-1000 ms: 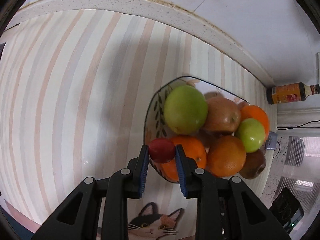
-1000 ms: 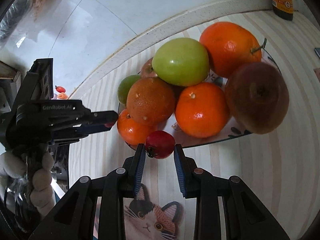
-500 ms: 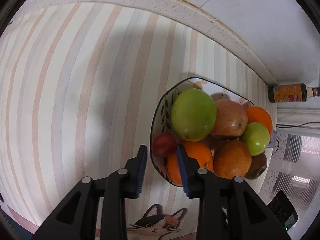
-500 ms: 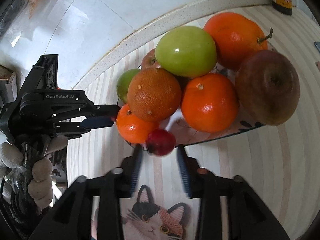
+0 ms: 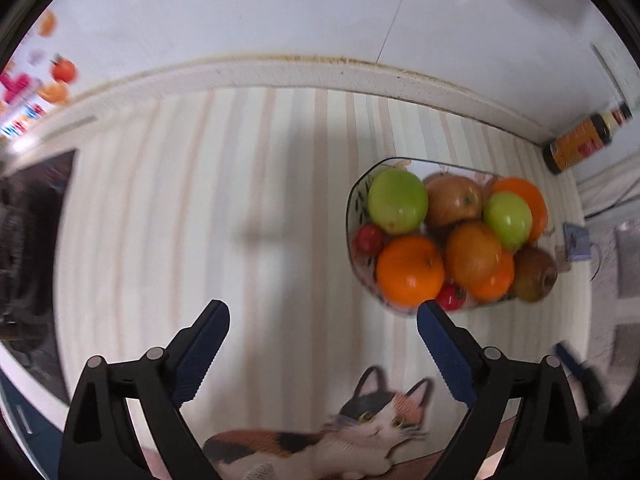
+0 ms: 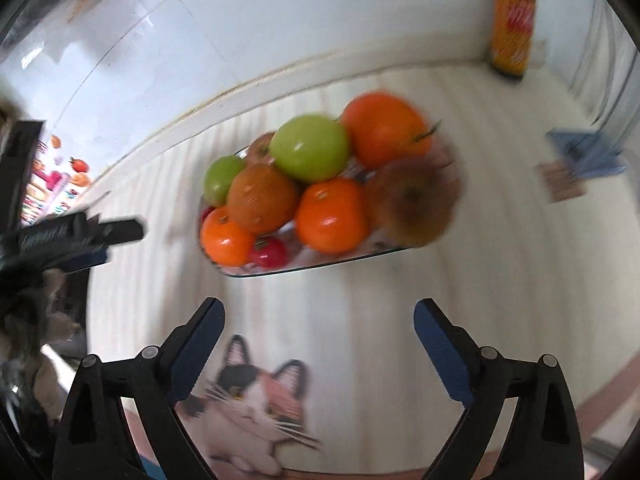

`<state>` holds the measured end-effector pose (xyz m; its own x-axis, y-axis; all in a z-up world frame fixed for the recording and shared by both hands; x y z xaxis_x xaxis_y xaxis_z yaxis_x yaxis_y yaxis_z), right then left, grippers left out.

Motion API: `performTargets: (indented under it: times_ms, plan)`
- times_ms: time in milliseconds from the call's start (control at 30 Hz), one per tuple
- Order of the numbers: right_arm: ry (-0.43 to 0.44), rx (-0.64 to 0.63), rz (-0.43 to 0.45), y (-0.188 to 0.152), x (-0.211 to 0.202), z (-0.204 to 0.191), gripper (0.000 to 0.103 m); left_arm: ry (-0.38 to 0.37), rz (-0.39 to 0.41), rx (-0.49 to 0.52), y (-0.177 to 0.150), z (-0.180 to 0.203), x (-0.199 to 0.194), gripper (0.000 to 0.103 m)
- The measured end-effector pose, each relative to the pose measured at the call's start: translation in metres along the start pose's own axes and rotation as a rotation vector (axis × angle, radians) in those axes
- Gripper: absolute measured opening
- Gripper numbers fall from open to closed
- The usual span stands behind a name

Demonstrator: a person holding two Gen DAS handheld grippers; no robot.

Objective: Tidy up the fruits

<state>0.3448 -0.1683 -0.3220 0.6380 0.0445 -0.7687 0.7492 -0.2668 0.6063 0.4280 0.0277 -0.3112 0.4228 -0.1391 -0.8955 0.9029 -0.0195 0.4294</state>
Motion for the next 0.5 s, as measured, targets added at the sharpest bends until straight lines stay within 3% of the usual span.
performTargets:
  times_ms: [167,500]
  plan:
    - [-0.061,-0.049,0.064,0.012,-0.041,0.006,0.098,0.035,0.095,0.058,-0.023,0.013,-0.053,0.096]
    - [-0.05,-0.103,0.161,0.016,-0.144,0.018,0.098,0.059,0.232,0.062,-0.06,0.05,-0.136,0.096]
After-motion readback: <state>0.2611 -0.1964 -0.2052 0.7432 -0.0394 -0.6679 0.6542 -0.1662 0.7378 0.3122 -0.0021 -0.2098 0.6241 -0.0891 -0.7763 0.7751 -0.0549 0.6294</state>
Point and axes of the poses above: each gripper's, at about its wrist camera, not at the fingertips, and x roughly the way its jaws point, z to its right, y to its top, the point moved 6 cm from there along x, roughly the way its jaws point, and after that the axes turned 14 degrees about z, right-handed, at the moved point
